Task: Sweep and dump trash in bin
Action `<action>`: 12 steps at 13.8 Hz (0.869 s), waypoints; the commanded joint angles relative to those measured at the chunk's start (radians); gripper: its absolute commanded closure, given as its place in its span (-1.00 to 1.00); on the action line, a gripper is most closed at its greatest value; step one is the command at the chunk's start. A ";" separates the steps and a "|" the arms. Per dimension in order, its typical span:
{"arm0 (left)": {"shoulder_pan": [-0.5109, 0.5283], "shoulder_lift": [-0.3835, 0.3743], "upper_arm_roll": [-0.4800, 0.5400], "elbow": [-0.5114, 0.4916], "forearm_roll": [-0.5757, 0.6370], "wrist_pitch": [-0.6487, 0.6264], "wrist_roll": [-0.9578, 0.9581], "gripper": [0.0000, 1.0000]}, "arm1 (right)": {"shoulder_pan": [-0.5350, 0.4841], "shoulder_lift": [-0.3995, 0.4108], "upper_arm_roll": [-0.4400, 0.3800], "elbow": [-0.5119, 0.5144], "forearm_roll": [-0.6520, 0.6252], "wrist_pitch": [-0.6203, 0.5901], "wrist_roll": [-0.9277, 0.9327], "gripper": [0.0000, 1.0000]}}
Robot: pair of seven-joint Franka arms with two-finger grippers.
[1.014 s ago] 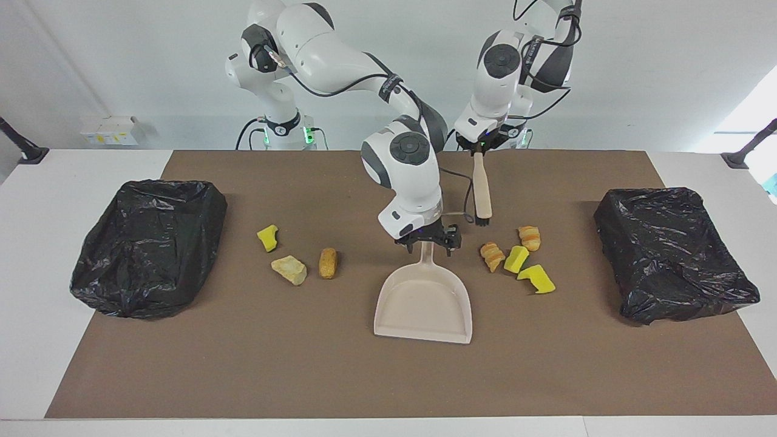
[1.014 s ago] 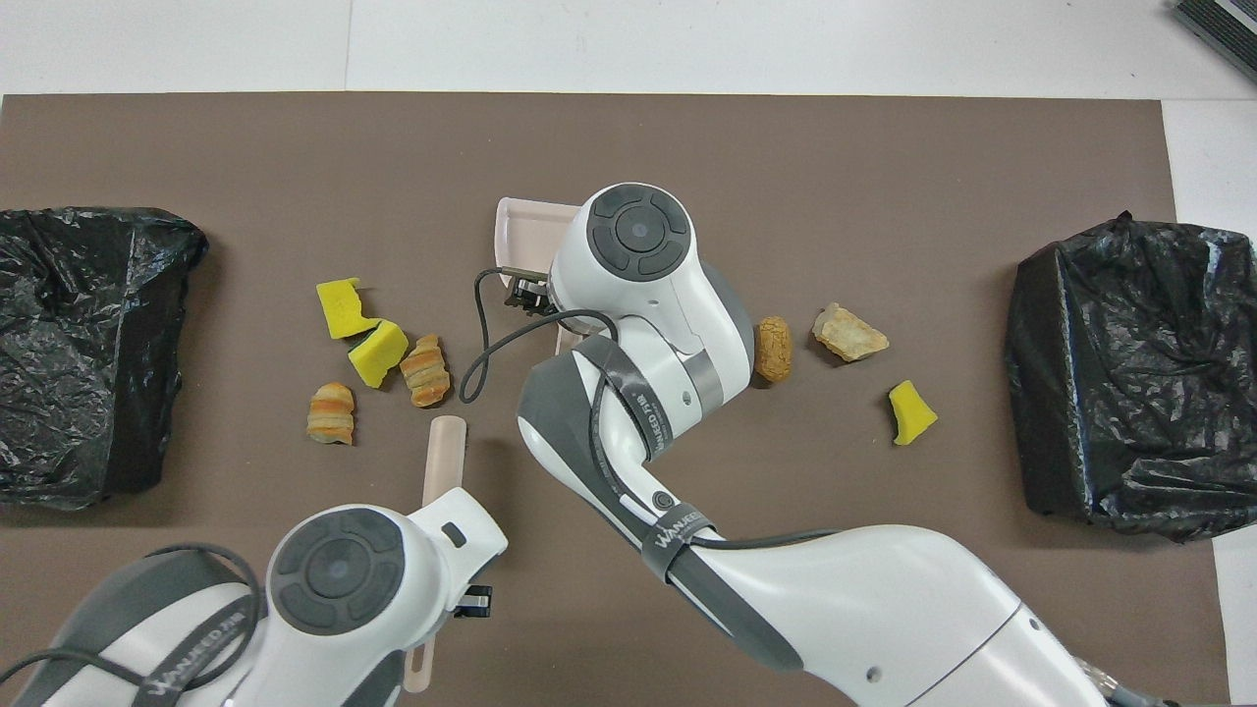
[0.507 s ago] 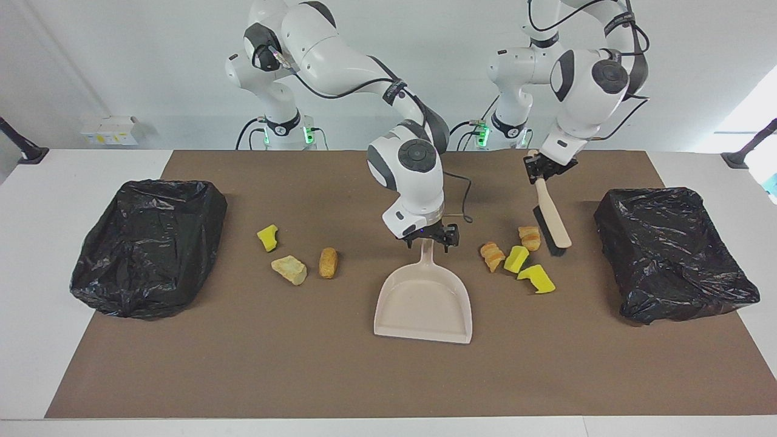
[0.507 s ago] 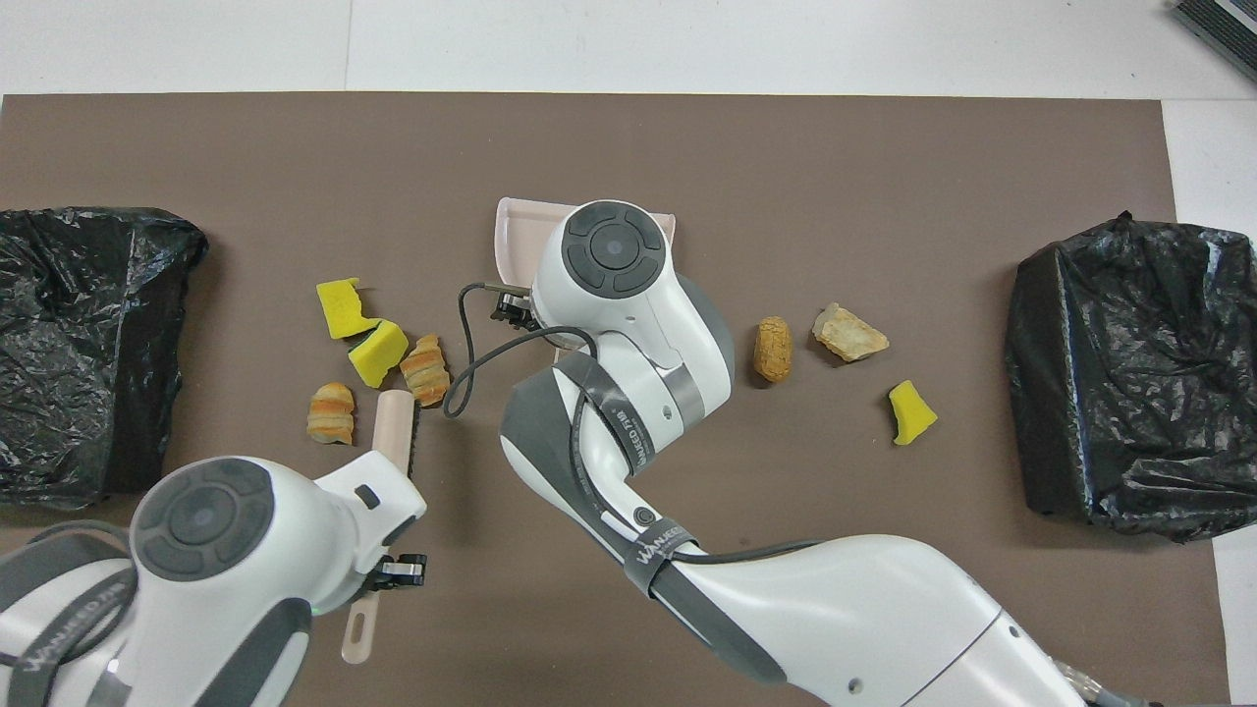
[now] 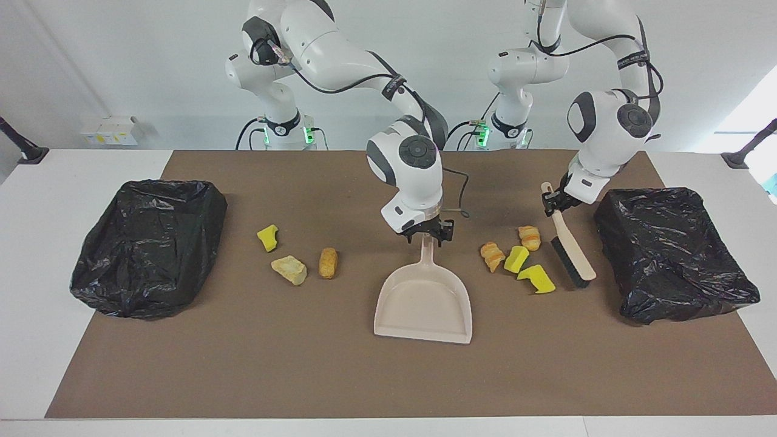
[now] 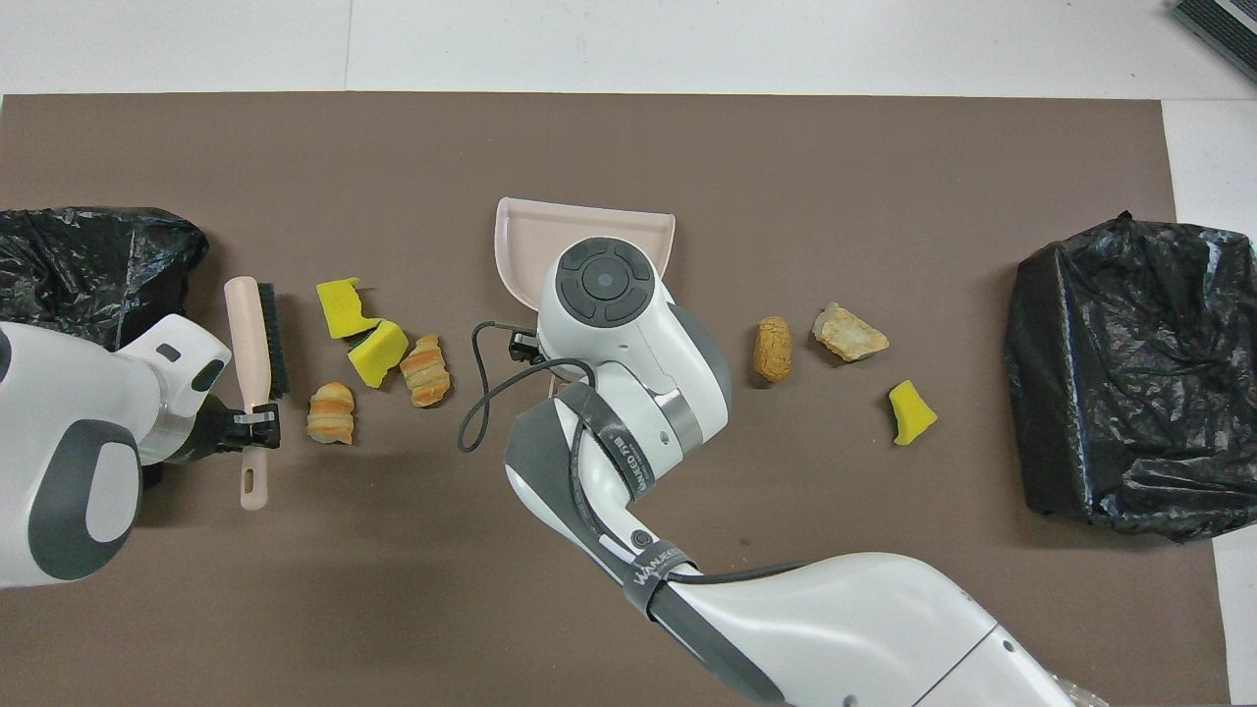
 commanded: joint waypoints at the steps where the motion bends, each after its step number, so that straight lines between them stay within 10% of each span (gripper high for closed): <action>1: -0.014 -0.039 -0.006 -0.046 -0.015 0.006 -0.008 1.00 | 0.006 -0.050 0.000 -0.071 -0.008 -0.005 0.011 -0.50; 7: -0.116 -0.055 -0.010 -0.066 -0.031 0.000 -0.034 1.00 | 0.002 -0.046 -0.001 -0.061 -0.013 0.015 -0.012 -0.16; 12: -0.197 -0.053 -0.007 -0.051 -0.050 -0.008 -0.154 1.00 | -0.002 -0.049 -0.001 -0.061 -0.034 0.012 -0.148 1.00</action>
